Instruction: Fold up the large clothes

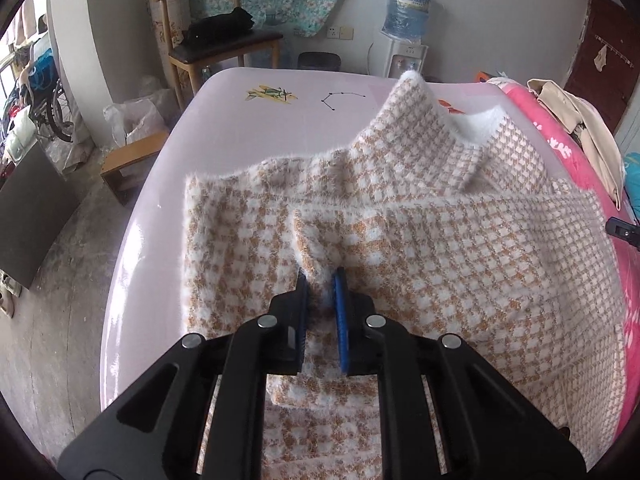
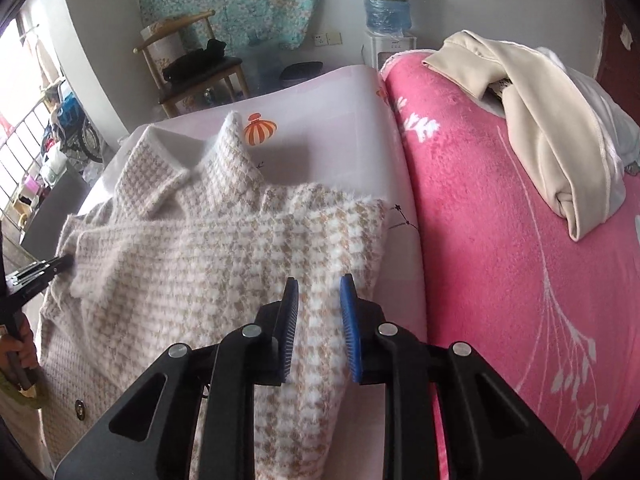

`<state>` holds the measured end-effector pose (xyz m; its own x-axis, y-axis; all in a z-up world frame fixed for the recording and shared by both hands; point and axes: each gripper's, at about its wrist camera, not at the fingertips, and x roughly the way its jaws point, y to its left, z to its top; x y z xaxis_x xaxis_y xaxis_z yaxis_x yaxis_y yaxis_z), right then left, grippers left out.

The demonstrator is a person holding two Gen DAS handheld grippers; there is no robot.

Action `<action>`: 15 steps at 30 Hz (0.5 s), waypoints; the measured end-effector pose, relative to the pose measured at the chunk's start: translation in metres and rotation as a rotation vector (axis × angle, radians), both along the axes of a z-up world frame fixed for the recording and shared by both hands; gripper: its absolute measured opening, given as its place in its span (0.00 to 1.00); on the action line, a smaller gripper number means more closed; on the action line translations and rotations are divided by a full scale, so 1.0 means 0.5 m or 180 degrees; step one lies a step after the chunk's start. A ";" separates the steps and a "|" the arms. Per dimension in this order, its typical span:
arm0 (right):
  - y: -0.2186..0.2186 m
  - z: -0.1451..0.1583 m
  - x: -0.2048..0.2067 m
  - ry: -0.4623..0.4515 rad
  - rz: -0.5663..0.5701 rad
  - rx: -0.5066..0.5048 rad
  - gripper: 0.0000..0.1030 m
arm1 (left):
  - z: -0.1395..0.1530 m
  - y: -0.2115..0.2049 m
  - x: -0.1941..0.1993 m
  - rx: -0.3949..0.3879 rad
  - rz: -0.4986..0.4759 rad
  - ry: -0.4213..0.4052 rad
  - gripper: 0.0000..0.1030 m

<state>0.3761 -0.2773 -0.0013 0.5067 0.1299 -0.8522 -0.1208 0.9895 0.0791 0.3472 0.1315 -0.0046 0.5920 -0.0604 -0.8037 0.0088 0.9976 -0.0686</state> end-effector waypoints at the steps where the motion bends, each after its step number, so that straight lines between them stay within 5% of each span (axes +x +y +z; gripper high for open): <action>1: 0.002 -0.015 0.013 0.0043 -0.0025 -0.0067 0.19 | -0.001 0.002 0.002 -0.0008 0.0010 -0.0007 0.11; 4: -0.002 -0.049 0.038 0.0124 -0.0096 -0.0209 0.09 | -0.013 -0.005 0.001 0.0071 0.0000 -0.0044 0.11; 11: 0.025 -0.008 0.019 0.0011 -0.0128 -0.0472 0.08 | -0.011 -0.005 0.002 0.0163 -0.0037 0.0007 0.20; 15: 0.090 0.050 -0.033 -0.0253 0.0321 -0.0253 0.09 | 0.044 0.007 -0.029 0.0156 0.0007 -0.0308 0.23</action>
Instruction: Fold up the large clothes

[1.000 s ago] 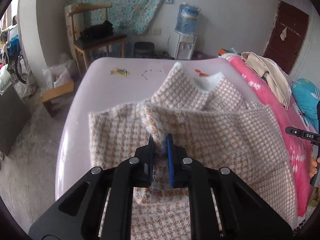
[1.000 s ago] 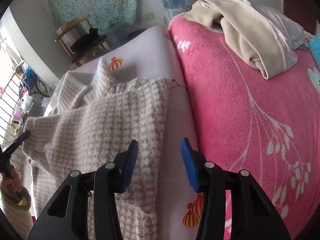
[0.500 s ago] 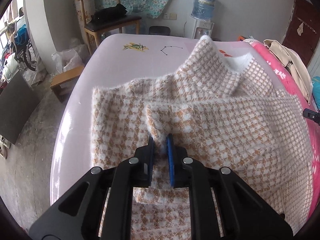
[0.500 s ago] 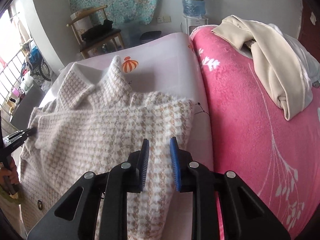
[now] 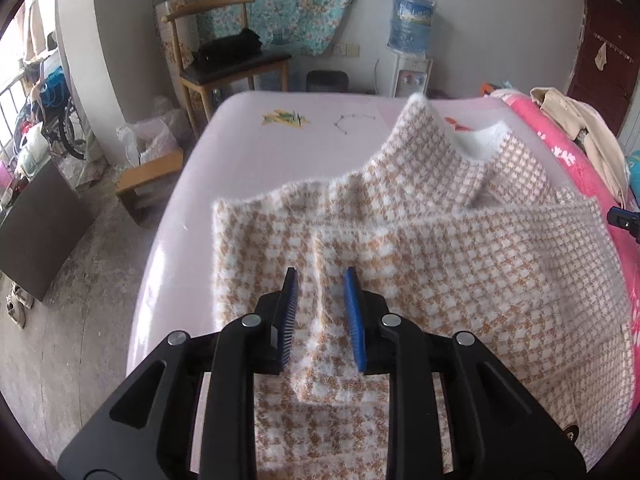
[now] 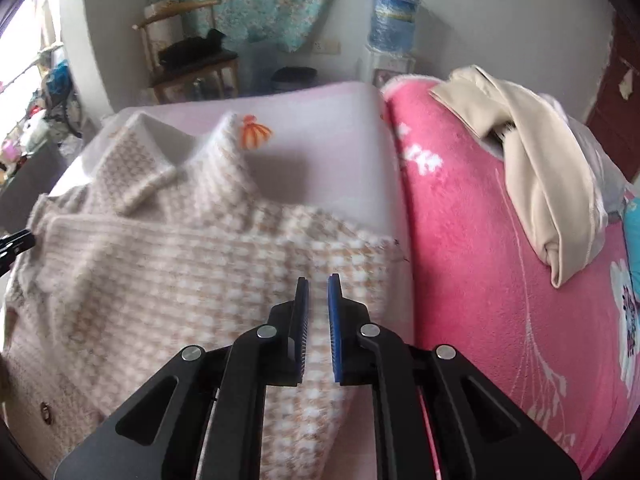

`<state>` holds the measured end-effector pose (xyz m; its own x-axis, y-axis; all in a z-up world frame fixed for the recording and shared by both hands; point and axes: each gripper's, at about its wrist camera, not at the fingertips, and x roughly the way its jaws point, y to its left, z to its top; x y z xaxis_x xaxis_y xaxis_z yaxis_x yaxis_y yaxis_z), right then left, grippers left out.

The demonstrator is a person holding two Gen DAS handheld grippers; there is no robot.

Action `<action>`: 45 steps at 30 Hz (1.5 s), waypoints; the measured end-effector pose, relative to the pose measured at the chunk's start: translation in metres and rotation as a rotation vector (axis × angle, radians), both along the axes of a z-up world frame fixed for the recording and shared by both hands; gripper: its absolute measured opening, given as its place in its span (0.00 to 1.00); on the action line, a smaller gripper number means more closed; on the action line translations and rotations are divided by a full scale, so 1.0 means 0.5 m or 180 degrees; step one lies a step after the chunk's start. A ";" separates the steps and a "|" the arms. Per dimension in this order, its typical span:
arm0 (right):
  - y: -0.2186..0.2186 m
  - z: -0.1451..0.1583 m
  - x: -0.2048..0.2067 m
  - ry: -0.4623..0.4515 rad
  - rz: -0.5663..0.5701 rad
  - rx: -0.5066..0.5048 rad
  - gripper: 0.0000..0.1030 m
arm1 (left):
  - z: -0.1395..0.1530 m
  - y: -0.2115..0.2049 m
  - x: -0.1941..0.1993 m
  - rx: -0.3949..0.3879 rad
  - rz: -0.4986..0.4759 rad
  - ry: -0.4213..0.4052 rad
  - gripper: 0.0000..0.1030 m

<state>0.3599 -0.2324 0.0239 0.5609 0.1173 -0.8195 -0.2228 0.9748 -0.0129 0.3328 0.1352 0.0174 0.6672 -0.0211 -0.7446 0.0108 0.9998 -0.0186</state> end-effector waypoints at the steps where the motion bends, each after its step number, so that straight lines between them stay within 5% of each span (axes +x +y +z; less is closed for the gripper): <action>1: 0.026 0.004 -0.009 0.0017 0.0174 0.0055 0.10 | 0.012 -0.004 -0.007 -0.0044 -0.0051 -0.0061 0.25; 5: 0.133 -0.017 -0.025 0.0197 0.0771 0.0249 0.10 | 0.008 -0.056 0.000 -0.0191 -0.0349 0.0098 0.29; 9: 0.203 -0.089 -0.017 0.0532 0.1023 0.0249 0.10 | -0.048 -0.115 0.015 0.0042 -0.0481 0.0401 0.31; 12: 0.184 -0.096 -0.046 0.0378 0.1148 0.0093 0.11 | -0.064 -0.089 0.003 -0.0006 -0.0416 0.0428 0.36; 18: 0.012 -0.084 -0.071 0.0500 0.0718 0.0204 0.09 | -0.061 -0.021 -0.026 -0.0275 -0.0433 0.0459 0.43; 22: -0.064 -0.076 -0.076 0.0553 0.0466 0.0262 0.08 | -0.049 -0.029 -0.029 -0.0126 -0.0405 0.0449 0.43; 26: -0.053 -0.040 -0.073 0.0458 0.0375 0.0034 0.12 | -0.009 -0.038 -0.037 -0.0003 -0.0394 0.0264 0.42; 30: -0.046 -0.004 -0.002 0.0225 0.0135 0.0145 0.23 | 0.020 -0.072 -0.005 -0.0011 -0.0443 0.0177 0.46; 36: -0.045 -0.098 0.117 0.0515 -0.0145 0.0134 0.24 | -0.072 -0.100 0.089 0.0065 -0.0239 0.0516 0.50; 41: -0.043 -0.040 0.085 0.0316 -0.0234 0.0106 0.24 | -0.046 -0.090 0.073 0.0097 -0.0226 0.0386 0.49; 45: 0.008 0.010 0.001 0.0292 0.0281 0.0307 0.31 | 0.007 -0.098 0.021 -0.0006 -0.0502 0.0218 0.49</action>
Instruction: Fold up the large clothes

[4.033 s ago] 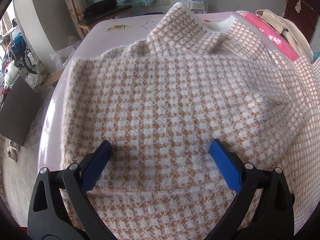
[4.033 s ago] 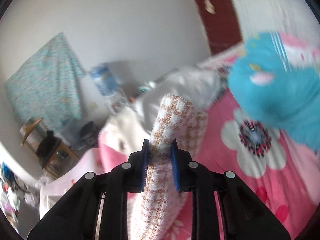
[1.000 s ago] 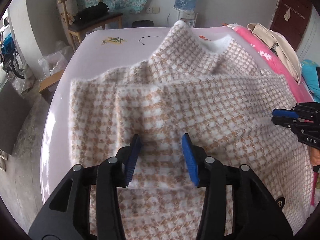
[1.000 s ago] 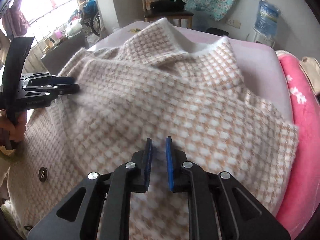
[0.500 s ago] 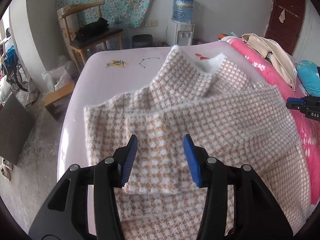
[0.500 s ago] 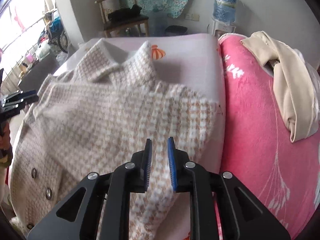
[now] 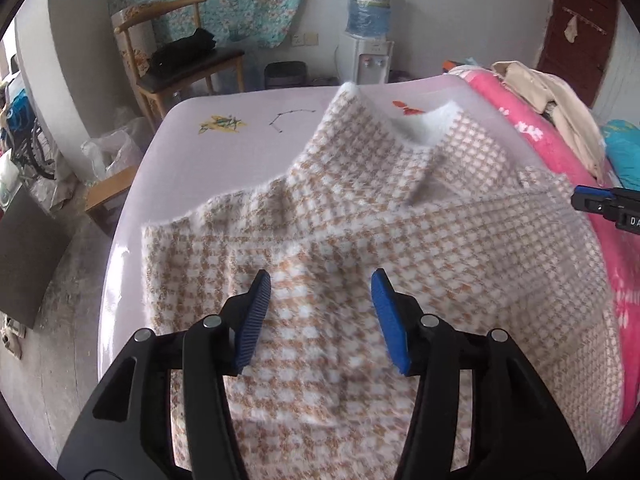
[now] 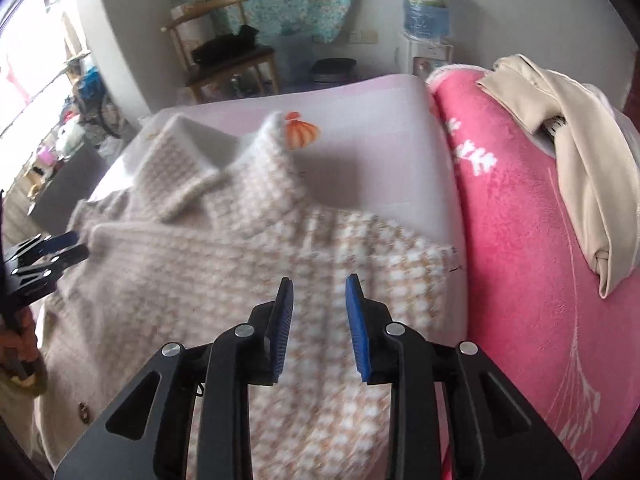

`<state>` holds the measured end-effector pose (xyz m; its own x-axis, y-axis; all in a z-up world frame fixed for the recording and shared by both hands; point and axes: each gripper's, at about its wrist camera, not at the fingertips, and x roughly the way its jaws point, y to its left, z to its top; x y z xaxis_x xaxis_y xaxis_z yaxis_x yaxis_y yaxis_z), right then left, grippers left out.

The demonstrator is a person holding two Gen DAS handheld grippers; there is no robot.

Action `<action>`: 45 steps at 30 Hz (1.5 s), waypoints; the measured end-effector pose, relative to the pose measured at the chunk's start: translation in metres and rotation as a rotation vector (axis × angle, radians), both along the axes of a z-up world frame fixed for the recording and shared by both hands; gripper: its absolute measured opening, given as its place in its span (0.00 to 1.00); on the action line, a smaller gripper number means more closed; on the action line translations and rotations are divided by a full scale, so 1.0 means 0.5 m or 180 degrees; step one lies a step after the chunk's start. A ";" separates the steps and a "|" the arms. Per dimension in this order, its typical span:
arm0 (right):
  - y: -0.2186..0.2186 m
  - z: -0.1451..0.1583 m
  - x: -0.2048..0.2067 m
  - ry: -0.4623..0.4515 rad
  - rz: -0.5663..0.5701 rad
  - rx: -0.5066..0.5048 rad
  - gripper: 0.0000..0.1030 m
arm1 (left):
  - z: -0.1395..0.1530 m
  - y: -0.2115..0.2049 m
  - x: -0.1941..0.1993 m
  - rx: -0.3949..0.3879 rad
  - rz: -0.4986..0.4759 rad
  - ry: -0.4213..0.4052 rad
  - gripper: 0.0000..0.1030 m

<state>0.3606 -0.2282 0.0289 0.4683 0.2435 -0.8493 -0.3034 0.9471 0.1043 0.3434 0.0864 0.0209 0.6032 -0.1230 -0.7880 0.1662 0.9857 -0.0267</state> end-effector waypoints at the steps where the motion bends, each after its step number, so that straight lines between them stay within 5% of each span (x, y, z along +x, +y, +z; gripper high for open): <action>1: 0.024 -0.001 -0.023 0.0002 0.0166 -0.0042 0.37 | 0.005 -0.009 -0.013 0.0013 -0.0092 -0.0018 0.52; 6: 0.100 -0.086 -0.049 0.0146 0.0382 -0.0665 0.41 | -0.074 -0.065 -0.011 0.0460 -0.0159 0.0333 0.64; 10: 0.093 -0.063 -0.056 0.0098 0.0128 -0.0582 0.44 | -0.064 -0.026 -0.009 0.0252 0.0156 0.0247 0.70; 14: 0.097 -0.025 -0.124 0.0021 0.0301 -0.0225 0.44 | -0.028 -0.019 -0.062 0.0102 -0.0055 0.0154 0.70; 20: 0.126 -0.091 -0.110 0.0079 0.0261 -0.0445 0.52 | -0.085 -0.051 -0.072 0.0382 -0.0154 0.0186 0.79; 27: 0.126 -0.061 -0.183 0.0051 0.0137 -0.0313 0.53 | -0.031 -0.037 -0.137 0.0297 -0.0172 0.0044 0.80; 30: 0.123 -0.102 -0.178 0.0093 0.0102 -0.0321 0.57 | -0.090 -0.039 -0.128 0.0482 -0.0121 0.0370 0.81; 33: 0.131 -0.085 -0.202 0.0111 0.0082 -0.0344 0.62 | -0.079 -0.017 -0.140 0.0294 0.0023 0.0385 0.82; 38: 0.118 -0.047 -0.322 0.0196 0.0146 0.0030 0.65 | -0.018 0.007 -0.237 0.0270 0.0079 0.0151 0.82; 45: 0.076 -0.064 -0.483 0.0443 -0.0178 0.0078 0.71 | -0.038 0.000 -0.401 0.0369 0.0081 0.0381 0.83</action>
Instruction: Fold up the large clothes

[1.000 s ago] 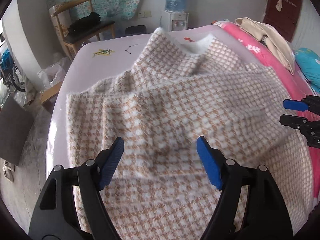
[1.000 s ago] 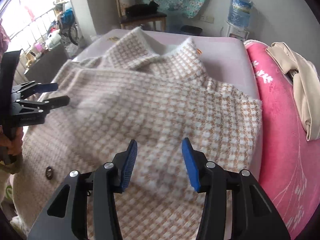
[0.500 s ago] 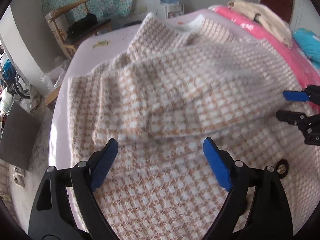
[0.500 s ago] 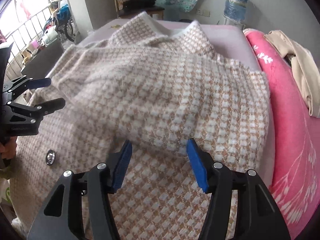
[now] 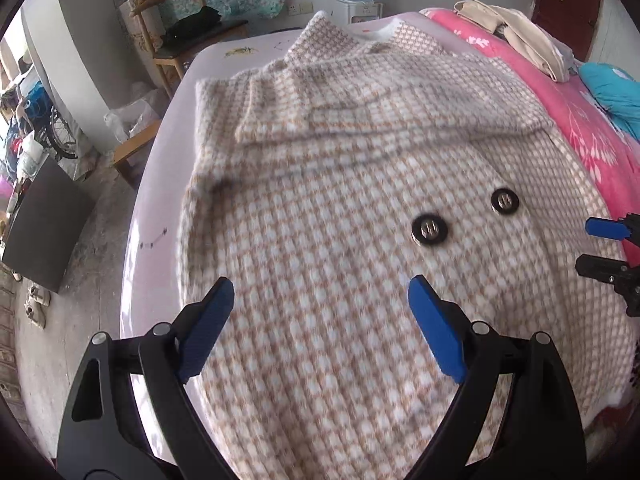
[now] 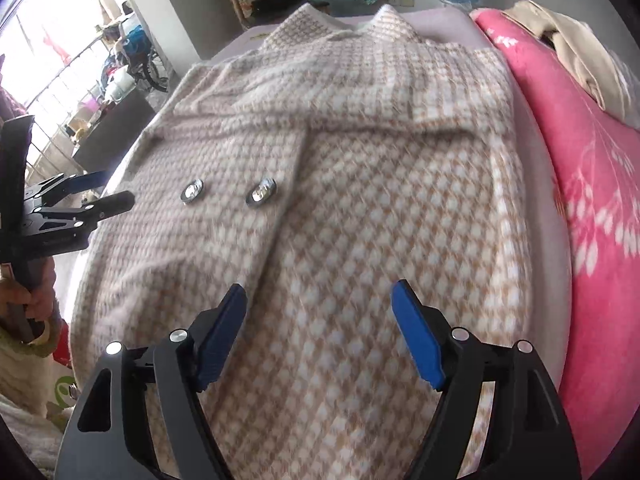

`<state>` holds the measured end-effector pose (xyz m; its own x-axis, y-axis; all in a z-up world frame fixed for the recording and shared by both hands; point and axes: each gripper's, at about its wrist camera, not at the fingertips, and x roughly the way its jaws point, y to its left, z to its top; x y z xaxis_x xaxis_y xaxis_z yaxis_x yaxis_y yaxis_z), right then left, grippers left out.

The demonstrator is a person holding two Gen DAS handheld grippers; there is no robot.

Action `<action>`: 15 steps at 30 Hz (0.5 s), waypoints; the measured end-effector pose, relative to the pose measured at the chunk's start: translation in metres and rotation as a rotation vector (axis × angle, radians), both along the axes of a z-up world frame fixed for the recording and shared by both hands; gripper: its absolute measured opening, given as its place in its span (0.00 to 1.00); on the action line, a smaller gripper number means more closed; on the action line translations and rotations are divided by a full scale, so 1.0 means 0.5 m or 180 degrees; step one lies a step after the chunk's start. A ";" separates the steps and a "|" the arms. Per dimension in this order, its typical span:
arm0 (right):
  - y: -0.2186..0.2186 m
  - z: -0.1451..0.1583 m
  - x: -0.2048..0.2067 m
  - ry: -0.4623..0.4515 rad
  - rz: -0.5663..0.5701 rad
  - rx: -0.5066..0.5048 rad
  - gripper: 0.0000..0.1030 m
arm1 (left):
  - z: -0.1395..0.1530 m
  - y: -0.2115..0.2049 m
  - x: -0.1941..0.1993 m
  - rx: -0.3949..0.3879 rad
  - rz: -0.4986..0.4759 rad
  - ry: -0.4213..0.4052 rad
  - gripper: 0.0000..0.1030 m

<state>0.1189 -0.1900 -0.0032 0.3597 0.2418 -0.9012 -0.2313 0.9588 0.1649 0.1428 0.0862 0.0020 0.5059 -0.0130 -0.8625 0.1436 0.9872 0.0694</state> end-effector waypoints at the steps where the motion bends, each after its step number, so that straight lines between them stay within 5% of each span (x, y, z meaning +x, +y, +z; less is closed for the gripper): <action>1: -0.010 0.002 -0.021 0.0018 -0.0061 0.0043 0.71 | -0.005 -0.001 -0.020 0.0022 0.0034 0.0019 0.83; 6: -0.019 -0.008 -0.100 0.0075 -0.0044 0.0080 0.71 | -0.052 0.003 -0.103 0.0015 0.0209 0.0142 0.83; 9: -0.013 -0.030 -0.130 0.0056 0.0008 -0.0255 0.71 | -0.082 -0.002 -0.146 0.0195 0.0225 0.0134 0.84; 15: 0.004 -0.033 -0.202 -0.0021 0.0078 -0.0661 0.71 | -0.089 0.012 -0.200 0.0095 0.0230 0.0035 0.88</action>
<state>0.0176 -0.1878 -0.0195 0.3620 0.0599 -0.9302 -0.2555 0.9661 -0.0372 0.0429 0.0922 -0.0426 0.4951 0.0490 -0.8674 0.0729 0.9925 0.0977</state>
